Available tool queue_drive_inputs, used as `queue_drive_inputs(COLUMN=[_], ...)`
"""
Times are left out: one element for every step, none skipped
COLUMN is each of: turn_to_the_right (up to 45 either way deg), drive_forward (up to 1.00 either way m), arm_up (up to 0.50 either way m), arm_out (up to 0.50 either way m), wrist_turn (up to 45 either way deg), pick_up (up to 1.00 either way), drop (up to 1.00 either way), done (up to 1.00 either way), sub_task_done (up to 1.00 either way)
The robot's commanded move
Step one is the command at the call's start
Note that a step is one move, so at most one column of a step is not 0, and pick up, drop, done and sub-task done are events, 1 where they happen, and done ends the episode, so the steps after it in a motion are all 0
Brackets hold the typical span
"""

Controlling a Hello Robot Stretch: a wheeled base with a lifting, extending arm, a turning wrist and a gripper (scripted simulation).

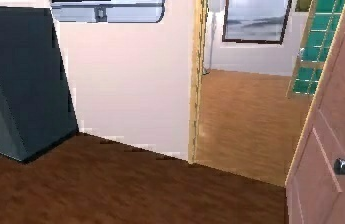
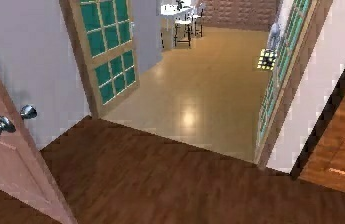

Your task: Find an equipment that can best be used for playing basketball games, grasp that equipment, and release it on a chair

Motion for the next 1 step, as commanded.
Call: queue_drive_inputs(turn_to_the_right=[0.0], drive_forward=[0.40], arm_up=[0.00], arm_out=[0.00], wrist_turn=[0.0], pick_up=[0.00], drop=[0.00], done=[0.00], sub_task_done=[0.00])
